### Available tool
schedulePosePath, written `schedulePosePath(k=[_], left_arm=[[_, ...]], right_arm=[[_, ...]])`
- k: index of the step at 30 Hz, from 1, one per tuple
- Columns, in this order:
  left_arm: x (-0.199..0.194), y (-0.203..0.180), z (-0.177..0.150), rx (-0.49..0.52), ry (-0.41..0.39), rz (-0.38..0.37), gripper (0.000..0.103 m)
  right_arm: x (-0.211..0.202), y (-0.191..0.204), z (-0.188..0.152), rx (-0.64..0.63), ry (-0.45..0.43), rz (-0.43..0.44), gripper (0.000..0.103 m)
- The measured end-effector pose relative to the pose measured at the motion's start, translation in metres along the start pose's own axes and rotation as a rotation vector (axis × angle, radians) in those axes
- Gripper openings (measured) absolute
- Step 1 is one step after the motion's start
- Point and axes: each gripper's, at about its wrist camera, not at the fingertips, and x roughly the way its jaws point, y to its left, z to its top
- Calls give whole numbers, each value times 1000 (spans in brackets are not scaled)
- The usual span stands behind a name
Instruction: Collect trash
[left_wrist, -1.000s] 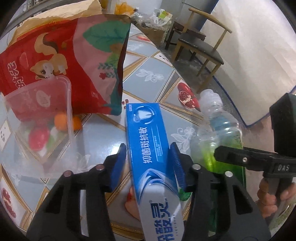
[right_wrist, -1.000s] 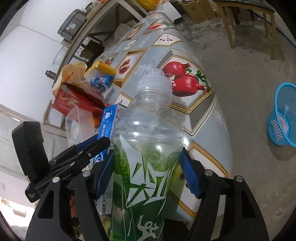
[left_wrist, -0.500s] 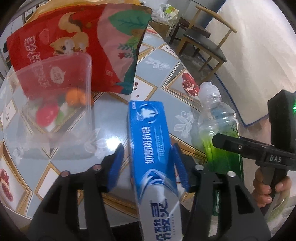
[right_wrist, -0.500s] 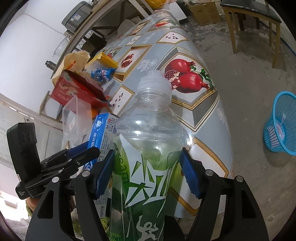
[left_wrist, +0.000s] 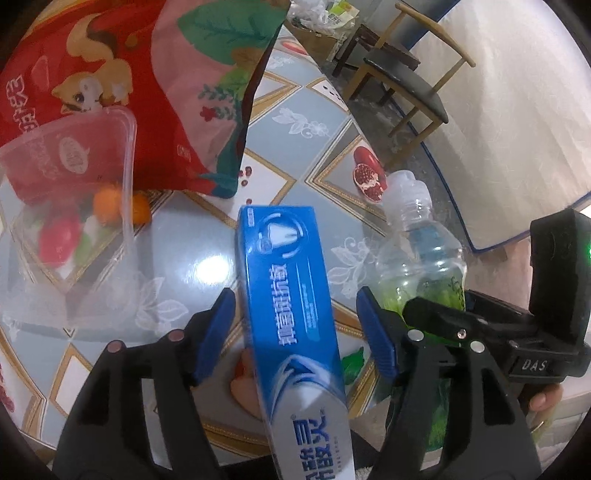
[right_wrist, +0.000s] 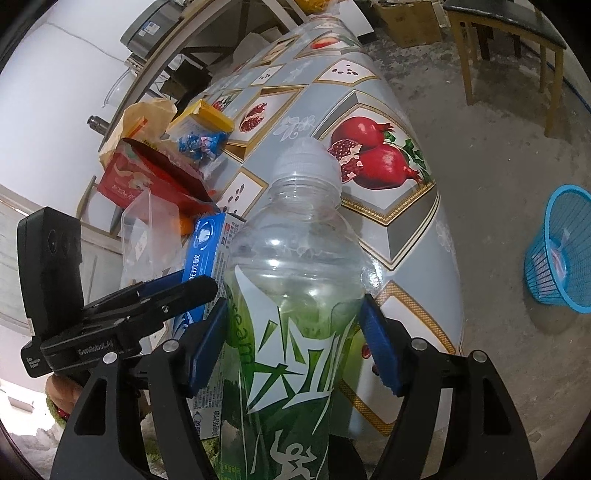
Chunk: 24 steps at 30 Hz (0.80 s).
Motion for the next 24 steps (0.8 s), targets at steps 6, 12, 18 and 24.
schedulePosePath(k=[6,12,18,24], left_arm=[[12,-1,13,16,-12,79,62],[14,1,20,8,-13,74,49],[1,-2,16,22,-57,67,48],[-33,-14,6,70,-142,26,47]], right_arm=[[3,-1,6,3,3,1,71],[6,-2,8,4,2,10,72],[0,-3,6,6,-20,31,70],[-18,-7,0,11,-73,64,69]])
